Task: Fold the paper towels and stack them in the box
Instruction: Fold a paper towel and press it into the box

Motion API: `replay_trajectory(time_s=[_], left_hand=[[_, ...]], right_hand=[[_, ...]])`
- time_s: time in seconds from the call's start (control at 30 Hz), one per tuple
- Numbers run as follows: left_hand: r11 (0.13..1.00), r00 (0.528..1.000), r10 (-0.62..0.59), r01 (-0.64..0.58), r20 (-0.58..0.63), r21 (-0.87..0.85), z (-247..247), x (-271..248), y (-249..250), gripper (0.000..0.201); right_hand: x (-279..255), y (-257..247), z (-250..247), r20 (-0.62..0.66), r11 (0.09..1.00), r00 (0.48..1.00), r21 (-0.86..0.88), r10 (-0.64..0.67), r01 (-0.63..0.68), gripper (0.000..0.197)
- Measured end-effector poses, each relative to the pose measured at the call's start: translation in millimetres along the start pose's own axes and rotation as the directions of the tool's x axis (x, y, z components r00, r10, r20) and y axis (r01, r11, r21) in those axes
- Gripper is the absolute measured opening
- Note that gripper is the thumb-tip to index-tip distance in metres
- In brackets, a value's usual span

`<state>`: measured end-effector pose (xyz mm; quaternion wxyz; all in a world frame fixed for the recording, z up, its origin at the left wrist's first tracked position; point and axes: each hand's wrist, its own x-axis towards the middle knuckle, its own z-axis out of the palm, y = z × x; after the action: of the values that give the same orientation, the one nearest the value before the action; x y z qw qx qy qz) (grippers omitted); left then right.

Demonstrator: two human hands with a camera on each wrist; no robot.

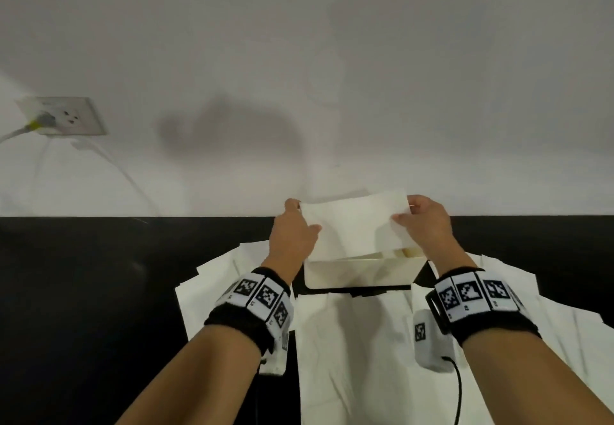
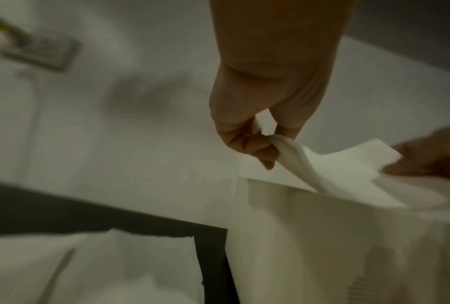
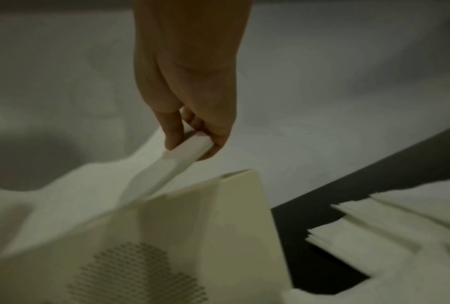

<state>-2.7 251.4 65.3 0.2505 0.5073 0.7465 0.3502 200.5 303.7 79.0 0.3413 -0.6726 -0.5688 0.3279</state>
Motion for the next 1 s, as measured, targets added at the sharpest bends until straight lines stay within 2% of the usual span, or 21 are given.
replay_trajectory(time_s=[0.07, 0.13, 0.2, 0.27, 0.37, 0.43, 0.57, 0.63, 0.73, 0.8, 0.9, 1.0], left_hand=[[0.955, 0.999, 0.035, -0.045, 0.04, 0.293, 15.2, 6.5, 6.3, 0.051], [0.831, 0.991, 0.111, -0.134, 0.075, 0.541, 28.0, 11.0, 9.0, 0.053], [0.688, 0.973, 0.164, -0.23, 0.161, 0.688, 36.9, 14.6, 10.7, 0.047], [0.562, 0.948, 0.164, -0.318, 0.274, 0.764, 41.1, 17.3, 12.9, 0.036], [0.436, 0.903, 0.144, -0.425, 0.405, 0.793, 45.6, 20.1, 14.5, 0.028], [0.403, 0.883, 0.108, -0.459, 0.457, 0.792, 46.1, 18.4, 16.0, 0.027], [0.379, 0.877, 0.088, -0.468, 0.472, 0.798, 47.1, 16.9, 14.8, 0.023], [0.345, 0.866, 0.017, -0.475, 0.5, 0.809, 56.3, 30.4, 8.0, 0.016], [0.303, 0.867, 0.042, -0.485, 0.497, 0.82, 58.4, 31.7, 6.5, 0.035], [0.246, 0.862, 0.061, -0.502, 0.503, 0.829, 60.4, 32.5, 9.3, 0.032], [0.125, 0.858, 0.027, -0.512, 0.513, 0.85, 58.3, 33.7, 13.2, 0.014], [0.07, 0.851, 0.017, -0.524, 0.524, 0.849, 57.2, 31.8, 11.1, 0.02]], right_hand=[[12.8, 5.4, 3.1, 0.0, 0.983, 1.0, -0.182, -0.004, 0.004, 0.035], [19.6, 10.9, 6.3, 0.006, 0.969, 1.0, -0.246, 0.004, -0.002, 0.038], [24.6, 17.0, 10.2, 0.026, 0.954, 0.999, -0.298, 0.024, -0.015, 0.039], [25.8, 19.3, 16.6, 0.061, 0.929, 0.998, -0.371, 0.034, -0.009, 0.035], [26.1, 21.1, 28.4, 0.141, 0.816, 0.99, -0.575, 0.026, 0.061, 0.023], [22.1, 19.9, 31.4, 0.15, 0.774, 0.986, -0.632, 0.075, 0.037, 0.022], [19.7, 24.5, 37.2, 0.134, 0.757, 0.984, -0.654, 0.119, -0.003, 0.016], [35.6, 34.6, 54.6, 0.14, 0.739, 0.978, -0.673, 0.153, -0.019, 0.013], [32.6, 31.7, 54.9, 0.153, 0.71, 0.972, -0.704, 0.18, -0.021, 0.015], [34.1, 31.7, 53.0, 0.164, 0.692, 0.972, -0.722, 0.168, 0.002, 0.015], [34.0, 29.3, 52.4, 0.152, 0.67, 0.973, -0.742, 0.173, -0.004, 0.019], [27.8, 23.0, 52.9, 0.182, 0.624, 0.968, -0.781, 0.172, 0.036, 0.017]])
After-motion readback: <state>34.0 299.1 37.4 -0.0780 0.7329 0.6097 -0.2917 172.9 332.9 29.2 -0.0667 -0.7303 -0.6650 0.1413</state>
